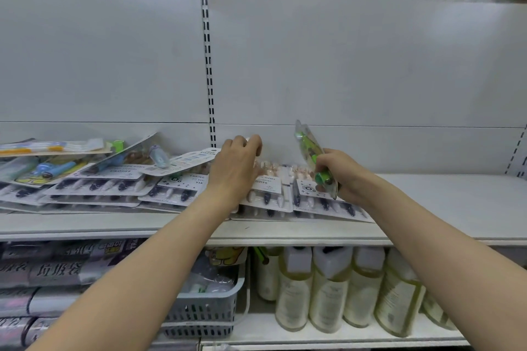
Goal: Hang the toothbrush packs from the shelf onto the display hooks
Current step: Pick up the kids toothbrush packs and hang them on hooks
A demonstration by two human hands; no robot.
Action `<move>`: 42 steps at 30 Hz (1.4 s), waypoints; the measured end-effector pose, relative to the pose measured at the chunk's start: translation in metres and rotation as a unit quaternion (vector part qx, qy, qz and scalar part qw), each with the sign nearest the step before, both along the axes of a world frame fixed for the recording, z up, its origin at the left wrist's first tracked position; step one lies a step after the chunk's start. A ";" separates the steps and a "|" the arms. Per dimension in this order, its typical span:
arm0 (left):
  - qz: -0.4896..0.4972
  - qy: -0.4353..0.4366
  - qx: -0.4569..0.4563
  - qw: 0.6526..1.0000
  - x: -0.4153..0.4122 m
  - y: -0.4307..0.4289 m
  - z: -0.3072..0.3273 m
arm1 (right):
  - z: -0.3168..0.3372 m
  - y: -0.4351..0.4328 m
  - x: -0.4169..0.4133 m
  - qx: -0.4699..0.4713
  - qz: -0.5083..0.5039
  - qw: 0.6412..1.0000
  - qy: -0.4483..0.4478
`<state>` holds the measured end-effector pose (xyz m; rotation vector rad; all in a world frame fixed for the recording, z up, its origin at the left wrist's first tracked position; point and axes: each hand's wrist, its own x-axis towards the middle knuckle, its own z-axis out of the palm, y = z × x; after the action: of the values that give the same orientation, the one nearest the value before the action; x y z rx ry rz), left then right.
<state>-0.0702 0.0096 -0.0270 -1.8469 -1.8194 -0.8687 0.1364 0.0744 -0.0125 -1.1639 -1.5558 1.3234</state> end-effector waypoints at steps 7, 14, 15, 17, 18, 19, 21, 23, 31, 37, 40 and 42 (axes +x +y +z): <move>0.058 -0.029 0.030 0.997 -0.005 -0.003 0.015 | 0.001 0.006 -0.004 0.100 -0.039 0.988 -0.108; 0.091 -0.126 0.031 0.987 -0.002 -0.013 0.021 | -0.001 0.004 0.007 0.187 -0.120 0.971 -0.091; 0.095 -0.148 0.032 0.984 -0.002 -0.013 0.022 | 0.001 0.003 0.009 0.191 -0.133 0.969 -0.077; 0.081 -0.212 0.023 0.974 -0.001 -0.013 0.024 | 0.006 0.000 0.014 0.200 -0.157 0.965 -0.059; 0.060 -0.268 0.017 0.961 -0.001 -0.012 0.025 | 0.008 -0.001 0.016 0.202 -0.166 0.964 -0.051; 0.034 -0.339 0.014 0.940 0.001 -0.012 0.026 | 0.009 -0.002 0.017 0.203 -0.173 0.963 -0.043; -0.021 -0.494 0.009 0.869 0.004 -0.012 0.026 | 0.011 -0.006 0.019 0.204 -0.176 0.963 -0.024; -0.072 -0.610 -0.003 0.789 0.006 -0.015 0.023 | 0.011 -0.009 0.020 0.203 -0.176 0.963 0.004; -0.119 -0.726 0.024 0.677 0.002 -0.053 0.012 | 0.010 -0.020 0.001 0.174 -0.145 0.970 0.089; -0.099 -0.746 0.085 0.654 -0.029 -0.095 0.005 | -0.004 -0.038 -0.057 0.159 -0.070 0.977 0.124; -0.088 -0.748 0.093 0.651 -0.054 -0.126 0.002 | -0.009 -0.060 -0.098 0.162 -0.029 0.976 0.143; -0.072 -0.745 0.101 0.656 -0.077 -0.150 -0.001 | -0.010 -0.079 -0.127 0.166 -0.003 0.975 0.149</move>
<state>-0.1474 -0.1409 -0.0283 -0.9048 -1.9746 -3.0790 0.0092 -0.0047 -0.0223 -0.7262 -1.4787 1.1199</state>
